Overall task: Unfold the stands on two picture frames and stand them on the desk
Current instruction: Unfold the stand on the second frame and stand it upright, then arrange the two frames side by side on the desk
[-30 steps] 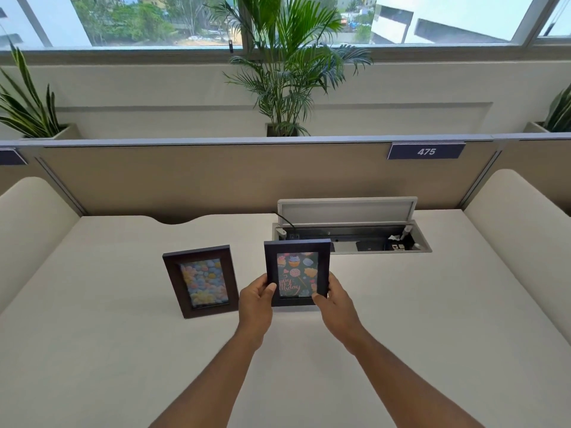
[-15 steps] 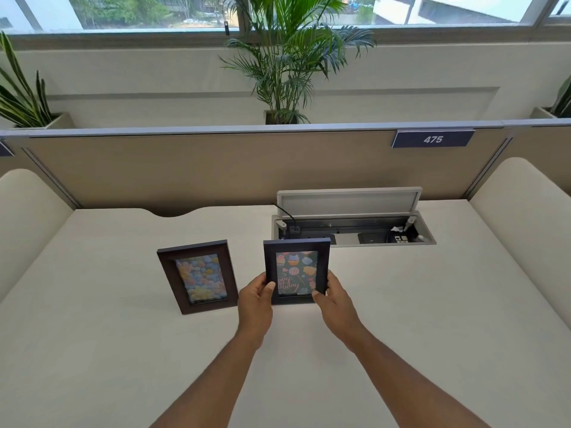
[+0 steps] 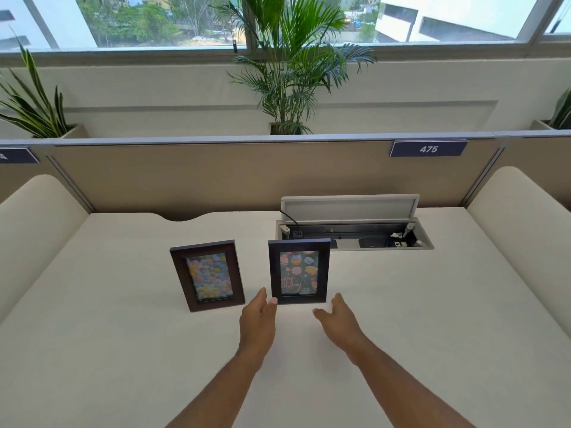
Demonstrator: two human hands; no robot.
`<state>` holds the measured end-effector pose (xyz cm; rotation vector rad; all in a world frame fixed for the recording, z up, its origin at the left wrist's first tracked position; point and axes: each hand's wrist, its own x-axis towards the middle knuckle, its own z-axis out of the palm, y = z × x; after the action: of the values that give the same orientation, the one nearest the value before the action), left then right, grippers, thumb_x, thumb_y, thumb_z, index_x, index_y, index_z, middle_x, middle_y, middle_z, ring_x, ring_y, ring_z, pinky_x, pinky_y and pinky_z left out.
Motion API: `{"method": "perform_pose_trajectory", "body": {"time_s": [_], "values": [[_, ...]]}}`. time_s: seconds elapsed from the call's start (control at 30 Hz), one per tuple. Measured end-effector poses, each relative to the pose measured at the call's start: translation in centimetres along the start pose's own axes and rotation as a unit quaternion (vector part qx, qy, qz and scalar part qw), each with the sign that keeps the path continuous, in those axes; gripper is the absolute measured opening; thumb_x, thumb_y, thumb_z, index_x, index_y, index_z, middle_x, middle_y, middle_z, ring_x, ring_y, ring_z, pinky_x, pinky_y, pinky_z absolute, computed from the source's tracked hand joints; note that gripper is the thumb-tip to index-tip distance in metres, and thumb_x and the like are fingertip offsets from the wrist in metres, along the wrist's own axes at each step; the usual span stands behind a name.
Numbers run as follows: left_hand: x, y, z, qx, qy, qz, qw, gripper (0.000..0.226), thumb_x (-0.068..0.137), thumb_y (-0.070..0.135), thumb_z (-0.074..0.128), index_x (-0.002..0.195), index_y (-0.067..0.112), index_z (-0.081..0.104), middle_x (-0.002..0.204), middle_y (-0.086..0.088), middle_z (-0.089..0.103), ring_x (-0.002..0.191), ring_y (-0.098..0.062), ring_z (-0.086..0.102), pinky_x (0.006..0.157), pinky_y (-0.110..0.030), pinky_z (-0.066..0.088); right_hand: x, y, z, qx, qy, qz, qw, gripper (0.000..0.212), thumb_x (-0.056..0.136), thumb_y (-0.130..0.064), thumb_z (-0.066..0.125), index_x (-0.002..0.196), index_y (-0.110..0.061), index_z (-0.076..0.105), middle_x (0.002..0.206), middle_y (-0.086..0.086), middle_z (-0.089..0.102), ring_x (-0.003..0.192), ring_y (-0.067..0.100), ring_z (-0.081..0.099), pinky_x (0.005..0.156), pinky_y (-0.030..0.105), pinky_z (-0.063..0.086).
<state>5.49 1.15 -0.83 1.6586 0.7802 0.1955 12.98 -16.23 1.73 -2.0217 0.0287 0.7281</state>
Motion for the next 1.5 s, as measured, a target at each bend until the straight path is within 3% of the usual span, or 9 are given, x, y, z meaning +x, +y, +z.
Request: {"method": "perform_pose_trajectory", "body": {"time_s": [0.2,0.47,0.67,0.73,0.8,0.87,1.1,1.3,1.5], "values": [[-3.9,-1.8,-2.8,0.02,0.062,-0.031,0.997,0.05,0.11,0.026,0.057,0.157,0.012,0.051,0.161,-0.006,0.056,0.149,-0.025,0.053,0.123,-0.037,0.039,-2.9,0.1,3.2,-0.052,0.023,-0.013,0.998,0.072,0.099,-0.029,0.057,0.158,-0.005,0.024,0.154,0.015,0.047,0.136,0.029,0.051,0.099,0.034,0.046],[-3.1,-1.4,-10.5,-0.022,0.208,-0.058,0.976,0.049,0.109,0.016,0.057,0.157,0.009,0.052,0.159,-0.011,0.058,0.147,-0.032,0.054,0.121,-0.045,0.043,-4.0,-4.0,10.2,-0.053,-0.077,-0.1,0.991,0.072,0.101,-0.027,0.056,0.164,-0.015,0.021,0.168,0.007,0.031,0.151,0.025,0.037,0.119,0.037,0.037],[0.0,-0.5,-14.5,-0.028,0.162,-0.075,0.984,0.063,0.106,-0.001,0.051,0.165,0.014,0.038,0.17,-0.007,0.043,0.157,-0.029,0.041,0.124,-0.045,0.038,-1.5,-7.0,13.1,-0.041,-0.123,-0.086,0.988,0.074,0.102,-0.023,0.054,0.165,-0.018,0.016,0.17,0.006,0.026,0.152,0.025,0.032,0.115,0.032,0.034],[0.7,-0.2,-14.9,-0.025,0.132,-0.082,0.987,0.053,0.103,-0.006,0.048,0.146,0.023,0.06,0.156,0.0,0.054,0.149,-0.023,0.05,0.114,-0.037,0.046,-0.7,-7.6,13.7,-0.043,-0.12,-0.087,0.988,0.072,0.102,-0.021,0.053,0.164,-0.019,0.017,0.168,0.004,0.03,0.15,0.024,0.036,0.107,0.025,0.034],[1.2,-0.4,-15.1,-0.016,0.099,-0.076,0.992,0.05,0.099,-0.011,0.046,0.113,0.031,0.07,0.135,0.01,0.066,0.126,-0.012,0.064,0.09,-0.026,0.052,-0.2,-7.9,14.5,-0.044,-0.121,-0.095,0.987,0.068,0.102,-0.019,0.053,0.163,-0.023,0.023,0.164,0.003,0.039,0.144,0.023,0.042,0.103,0.024,0.036],[1.6,-0.5,-15.2,-0.007,0.086,-0.062,0.994,0.057,0.096,-0.013,0.044,0.118,0.032,0.07,0.124,0.009,0.074,0.118,-0.013,0.067,0.08,-0.021,0.051,0.2,-8.0,15.2,-0.046,-0.127,-0.102,0.986,0.067,0.1,-0.017,0.054,0.161,-0.027,0.028,0.159,0.001,0.046,0.14,0.022,0.047,0.108,0.03,0.041],[3.2,-1.0,-16.0,-0.018,0.099,-0.045,0.994,0.075,0.092,-0.018,0.039,0.142,0.032,0.063,0.127,0.009,0.073,0.12,-0.013,0.066,0.085,-0.018,0.051,1.9,-8.4,16.8,-0.054,-0.127,-0.103,0.985,0.081,0.092,-0.019,0.06,0.163,-0.028,0.023,0.16,-0.005,0.043,0.142,0.018,0.044,0.113,0.032,0.041],[5.5,-1.5,-17.8,-0.021,0.126,-0.042,0.991,0.077,0.09,-0.02,0.038,0.145,0.029,0.063,0.129,0.006,0.074,0.122,-0.017,0.067,0.084,-0.018,0.052,3.6,-10.4,19.1,-0.044,-0.143,-0.115,0.982,0.074,0.087,-0.016,0.061,0.153,-0.039,0.035,0.131,-0.02,0.05,0.119,0.008,0.051,0.095,0.025,0.044],[8.7,-1.6,-20.7,-0.018,0.162,-0.036,0.986,0.079,0.088,-0.024,0.036,0.142,0.027,0.065,0.124,0.009,0.074,0.12,-0.016,0.067,0.087,-0.018,0.051,5.6,-13.6,21.9,-0.044,-0.159,-0.134,0.977,0.074,0.081,-0.011,0.057,0.149,-0.036,0.04,0.128,-0.014,0.057,0.113,0.01,0.055,0.092,0.026,0.05]]}}
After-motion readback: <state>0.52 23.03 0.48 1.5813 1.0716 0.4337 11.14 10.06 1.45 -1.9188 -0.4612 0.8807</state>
